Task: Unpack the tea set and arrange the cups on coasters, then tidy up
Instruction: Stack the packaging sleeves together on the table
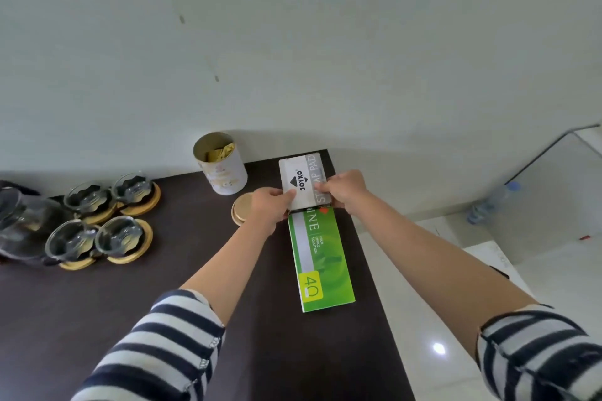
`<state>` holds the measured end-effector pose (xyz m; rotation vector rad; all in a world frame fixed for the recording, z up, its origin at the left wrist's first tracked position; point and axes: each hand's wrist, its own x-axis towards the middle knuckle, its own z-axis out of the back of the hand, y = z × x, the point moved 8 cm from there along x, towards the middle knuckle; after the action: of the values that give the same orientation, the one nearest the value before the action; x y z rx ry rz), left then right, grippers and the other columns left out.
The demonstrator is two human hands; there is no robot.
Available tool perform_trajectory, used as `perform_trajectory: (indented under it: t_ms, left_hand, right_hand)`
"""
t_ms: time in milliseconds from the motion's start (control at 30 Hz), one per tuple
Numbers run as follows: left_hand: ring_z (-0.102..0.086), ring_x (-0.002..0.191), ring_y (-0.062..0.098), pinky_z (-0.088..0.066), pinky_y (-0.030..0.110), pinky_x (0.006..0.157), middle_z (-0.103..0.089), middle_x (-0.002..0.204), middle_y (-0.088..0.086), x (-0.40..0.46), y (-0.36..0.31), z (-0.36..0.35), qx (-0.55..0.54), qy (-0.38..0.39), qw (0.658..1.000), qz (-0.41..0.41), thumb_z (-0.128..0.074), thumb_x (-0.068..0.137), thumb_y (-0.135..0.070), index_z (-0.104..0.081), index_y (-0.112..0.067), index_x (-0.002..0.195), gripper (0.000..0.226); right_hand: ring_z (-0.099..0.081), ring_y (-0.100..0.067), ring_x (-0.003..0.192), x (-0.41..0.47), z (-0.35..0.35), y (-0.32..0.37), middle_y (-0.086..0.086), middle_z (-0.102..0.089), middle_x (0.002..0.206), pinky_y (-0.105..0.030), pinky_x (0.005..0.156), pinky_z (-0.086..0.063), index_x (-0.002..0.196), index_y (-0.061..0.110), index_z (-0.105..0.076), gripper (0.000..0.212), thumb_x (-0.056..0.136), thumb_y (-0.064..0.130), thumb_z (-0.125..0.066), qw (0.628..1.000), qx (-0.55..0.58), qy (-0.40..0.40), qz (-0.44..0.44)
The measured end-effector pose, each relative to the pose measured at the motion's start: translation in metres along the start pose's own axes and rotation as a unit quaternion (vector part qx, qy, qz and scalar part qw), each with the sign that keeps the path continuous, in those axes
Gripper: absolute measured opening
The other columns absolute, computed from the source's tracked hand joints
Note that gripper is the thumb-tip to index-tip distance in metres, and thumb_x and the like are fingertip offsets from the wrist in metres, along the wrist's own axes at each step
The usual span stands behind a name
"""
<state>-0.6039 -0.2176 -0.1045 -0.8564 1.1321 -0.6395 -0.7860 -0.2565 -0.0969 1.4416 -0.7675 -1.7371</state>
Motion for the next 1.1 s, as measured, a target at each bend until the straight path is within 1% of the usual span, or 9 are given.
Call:
perform_trajectory:
  t_ms: [67, 233, 333, 433, 567, 800, 900, 1033, 1100]
  left_hand:
    - [-0.061, 0.073, 0.022, -0.057, 0.044, 0.075, -0.061, 0.081, 0.009, 0.020, -0.001, -0.008, 0.000, -0.004, 1.000, 0.011, -0.072, 0.083, -0.014, -0.055, -0.006, 0.089, 0.020]
    - [-0.058, 0.065, 0.017, -0.055, 0.036, 0.067, -0.059, 0.073, 0.007, 0.060, -0.006, -0.022, 0.013, -0.014, 1.000, 0.024, -0.067, 0.086, -0.010, -0.052, -0.011, 0.071, 0.021]
    - [-0.056, 0.064, 0.020, -0.052, 0.035, 0.065, -0.058, 0.066, 0.004, 0.083, -0.010, -0.019, 0.094, -0.029, 0.995, 0.007, -0.068, 0.085, -0.017, -0.055, -0.011, 0.065, 0.024]
    - [-0.052, 0.058, 0.019, -0.038, 0.027, 0.053, -0.057, 0.061, 0.002, 0.097, -0.016, -0.018, 0.201, -0.018, 0.979, -0.020, -0.067, 0.082, -0.028, -0.057, -0.013, 0.064, 0.026]
    - [-0.048, 0.055, 0.014, -0.034, 0.026, 0.050, -0.053, 0.061, -0.001, 0.107, -0.022, -0.018, 0.252, -0.011, 0.967, -0.038, -0.068, 0.082, -0.026, -0.052, -0.013, 0.063, 0.027]
    - [-0.051, 0.059, 0.019, -0.041, 0.029, 0.056, -0.052, 0.060, 0.002, 0.114, -0.024, -0.023, 0.273, -0.020, 0.961, -0.028, -0.069, 0.078, -0.020, -0.048, -0.013, 0.058, 0.030]
    - [-0.055, 0.060, 0.019, -0.042, 0.025, 0.051, -0.057, 0.066, 0.004, 0.112, -0.025, -0.021, 0.251, -0.044, 0.967, 0.007, -0.070, 0.075, -0.016, -0.057, -0.009, 0.068, 0.017]
    - [-0.051, 0.062, 0.016, -0.040, 0.025, 0.053, -0.051, 0.068, 0.002, 0.101, -0.031, -0.019, 0.222, -0.070, 0.972, 0.034, -0.068, 0.078, -0.015, -0.049, -0.010, 0.071, 0.020]
    - [-0.049, 0.060, 0.016, -0.039, 0.025, 0.051, -0.050, 0.067, 0.003, 0.093, -0.035, -0.020, 0.193, -0.065, 0.978, 0.038, -0.066, 0.079, -0.016, -0.046, -0.009, 0.069, 0.024]
  right_hand:
    - [-0.072, -0.028, 0.079, 0.024, 0.000, 0.003, -0.013, -0.073, 0.089, -0.045, 0.077, -0.059, 0.087, 0.002, -0.067, 0.026, 0.069, 0.010, -0.084, 1.000, -0.022, -0.008, -0.001]
    - [-0.072, -0.024, 0.076, 0.068, -0.007, 0.009, -0.011, -0.073, 0.084, -0.043, 0.077, -0.059, 0.073, 0.012, -0.067, 0.016, 0.070, 0.013, -0.083, 0.998, -0.061, -0.017, 0.008]
    - [-0.072, -0.024, 0.076, 0.087, -0.012, 0.013, -0.010, -0.074, 0.083, -0.044, 0.077, -0.059, 0.072, 0.013, -0.068, 0.014, 0.071, 0.014, -0.082, 0.996, -0.086, -0.016, 0.018]
    - [-0.072, -0.025, 0.076, 0.099, -0.016, 0.018, -0.011, -0.074, 0.081, -0.043, 0.076, -0.059, 0.073, 0.009, -0.072, 0.014, 0.067, 0.014, -0.083, 0.993, -0.112, -0.028, 0.026]
    - [-0.071, -0.021, 0.075, 0.111, -0.020, 0.020, -0.010, -0.074, 0.084, -0.036, 0.075, -0.059, 0.081, 0.006, -0.075, 0.012, 0.071, 0.011, -0.080, 0.987, -0.159, -0.015, 0.029]
    - [-0.070, -0.023, 0.078, 0.118, -0.021, 0.013, -0.013, -0.074, 0.087, -0.038, 0.077, -0.058, 0.084, 0.001, -0.074, 0.015, 0.073, 0.010, -0.079, 0.984, -0.175, -0.004, 0.022]
    - [-0.066, -0.021, 0.072, 0.116, -0.020, 0.013, -0.014, -0.072, 0.087, -0.029, 0.067, -0.054, 0.088, -0.003, -0.073, 0.019, 0.074, 0.009, -0.078, 0.985, -0.171, -0.016, 0.022]
    - [-0.069, -0.029, 0.089, 0.109, -0.019, 0.014, -0.018, -0.071, 0.097, -0.034, 0.073, -0.053, 0.095, -0.005, -0.071, 0.027, 0.075, 0.012, -0.078, 0.984, -0.173, -0.042, 0.031]
    - [-0.063, -0.032, 0.106, 0.101, -0.018, 0.020, -0.020, -0.066, 0.113, -0.038, 0.087, -0.050, 0.113, -0.006, -0.064, 0.043, 0.079, 0.016, -0.075, 0.982, -0.176, -0.047, 0.041]
